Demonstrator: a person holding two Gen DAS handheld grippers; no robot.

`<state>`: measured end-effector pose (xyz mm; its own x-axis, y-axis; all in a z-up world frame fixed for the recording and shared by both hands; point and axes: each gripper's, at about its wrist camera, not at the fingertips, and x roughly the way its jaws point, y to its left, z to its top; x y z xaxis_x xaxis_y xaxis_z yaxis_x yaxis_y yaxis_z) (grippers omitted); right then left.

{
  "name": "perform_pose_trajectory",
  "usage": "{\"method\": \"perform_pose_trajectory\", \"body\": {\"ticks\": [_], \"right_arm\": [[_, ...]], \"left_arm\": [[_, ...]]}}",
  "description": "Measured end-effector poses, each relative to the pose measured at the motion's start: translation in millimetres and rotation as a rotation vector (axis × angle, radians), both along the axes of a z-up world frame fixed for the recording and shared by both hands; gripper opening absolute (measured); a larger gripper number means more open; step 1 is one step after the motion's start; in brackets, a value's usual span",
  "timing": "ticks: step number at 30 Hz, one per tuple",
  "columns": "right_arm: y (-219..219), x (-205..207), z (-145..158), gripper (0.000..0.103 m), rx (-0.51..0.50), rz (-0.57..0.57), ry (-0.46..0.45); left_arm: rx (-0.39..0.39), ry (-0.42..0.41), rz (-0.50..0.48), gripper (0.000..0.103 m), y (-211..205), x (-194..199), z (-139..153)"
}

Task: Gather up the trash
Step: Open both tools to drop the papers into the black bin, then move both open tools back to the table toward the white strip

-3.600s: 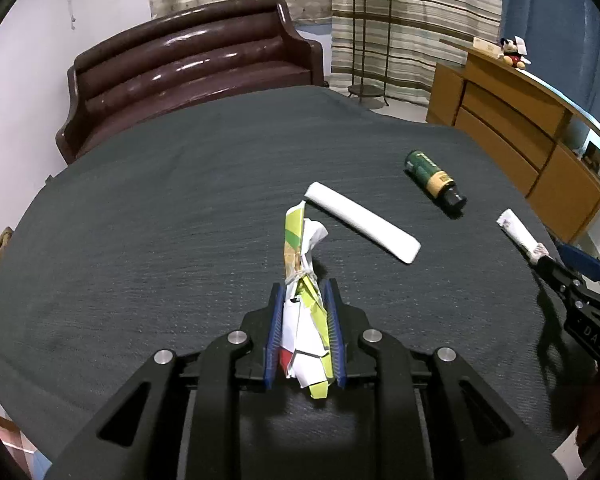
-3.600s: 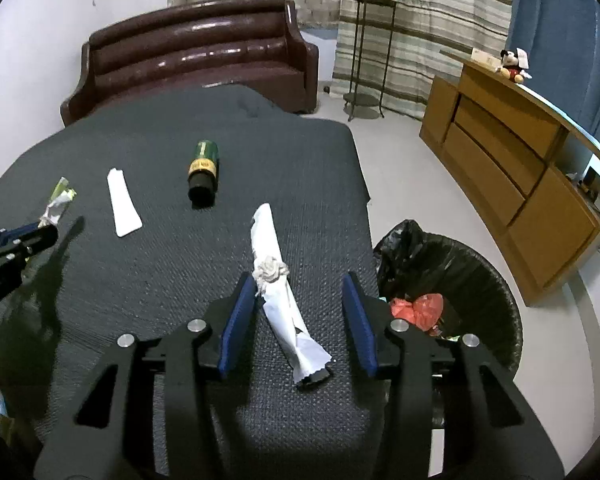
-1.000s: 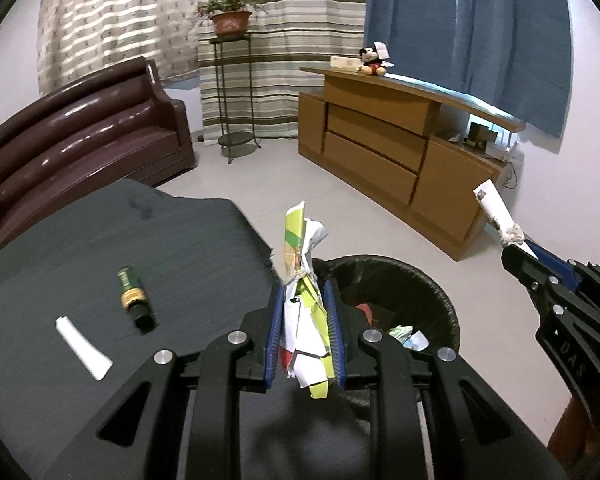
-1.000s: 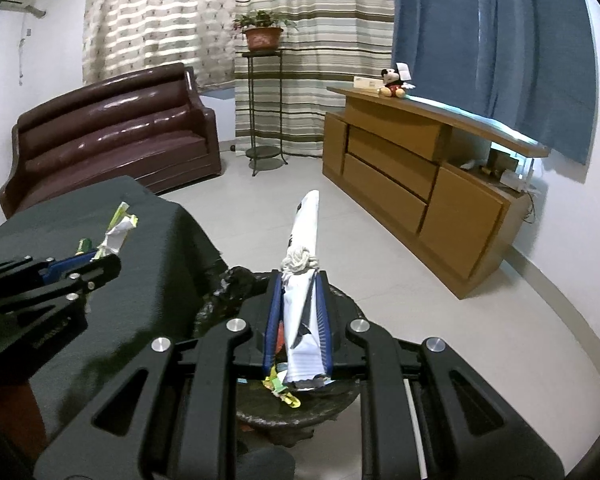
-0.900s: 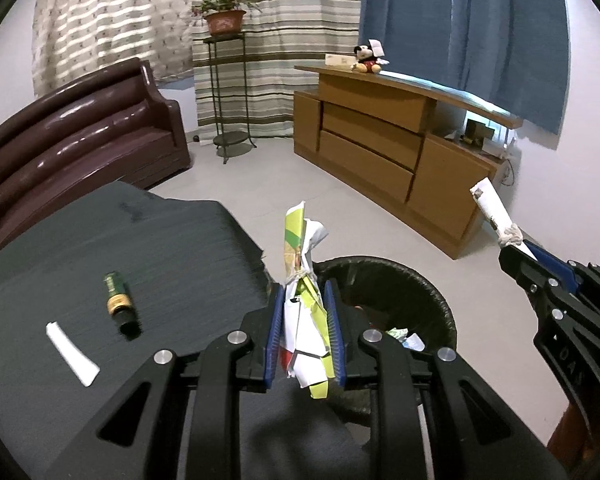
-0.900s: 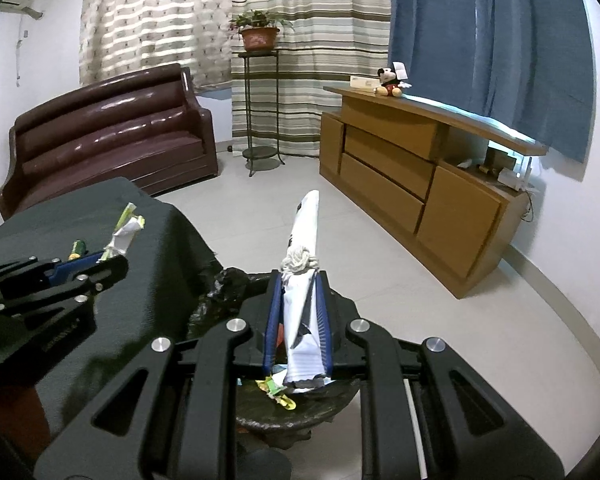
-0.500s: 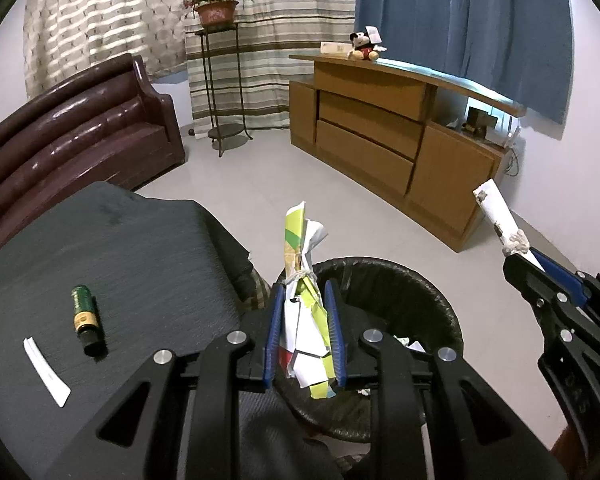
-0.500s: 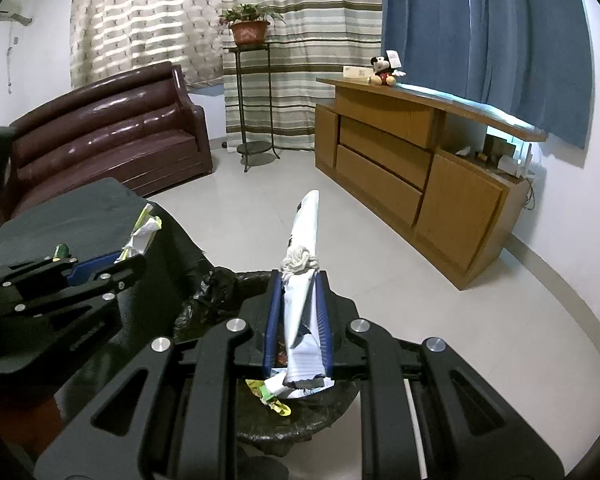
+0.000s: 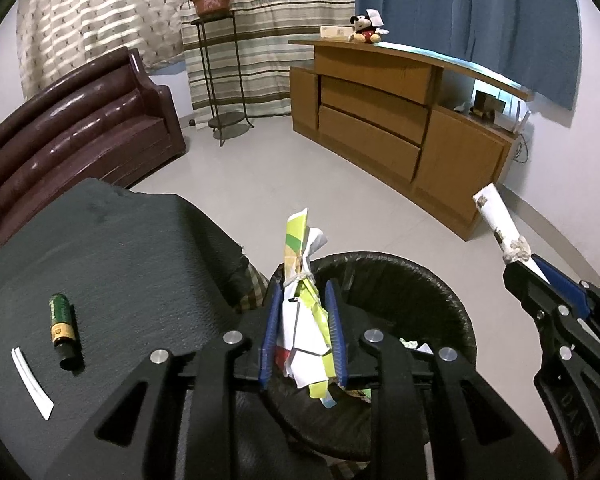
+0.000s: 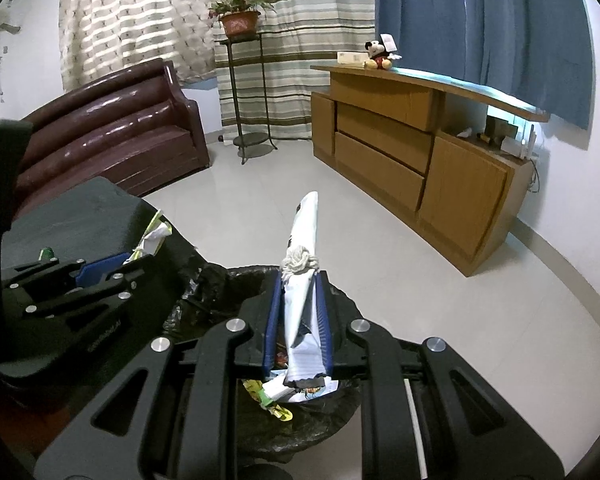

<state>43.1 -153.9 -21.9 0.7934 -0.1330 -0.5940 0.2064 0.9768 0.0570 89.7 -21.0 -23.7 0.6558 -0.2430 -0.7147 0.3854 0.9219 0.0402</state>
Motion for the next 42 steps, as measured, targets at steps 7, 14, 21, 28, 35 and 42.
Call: {"method": "perform_pose_trajectory", "body": {"ticks": [7, 14, 21, 28, 35, 42], "right_arm": [[-4.1, 1.5, -3.3, 0.031, 0.010, -0.009, 0.004], [-10.1, -2.3, -3.0, 0.043, 0.017, -0.035, -0.011], [-11.8, -11.3, -2.8, 0.063, 0.021, -0.065, -0.040], [-9.6, -16.1, -0.6, 0.073, 0.054, -0.090, -0.078], [11.5, -11.3, 0.3, 0.073, 0.060, -0.033, -0.032], [48.3, -3.1, 3.5, 0.073, 0.046, 0.052, -0.018]], "left_arm": [[0.016, 0.017, 0.009, 0.042, -3.3, 2.5, -2.2], [0.012, 0.018, 0.025, 0.048, -2.0, 4.2, 0.3], [0.004, 0.007, 0.032, 0.051, 1.3, 1.1, 4.7], [-0.013, 0.000, 0.058, 0.051, 16.7, -2.9, 9.7], [-0.021, 0.001, 0.116, 0.051, 44.5, -7.0, 13.7], [-0.025, 0.013, 0.190, 0.051, 84.4, -9.4, 14.9]]}}
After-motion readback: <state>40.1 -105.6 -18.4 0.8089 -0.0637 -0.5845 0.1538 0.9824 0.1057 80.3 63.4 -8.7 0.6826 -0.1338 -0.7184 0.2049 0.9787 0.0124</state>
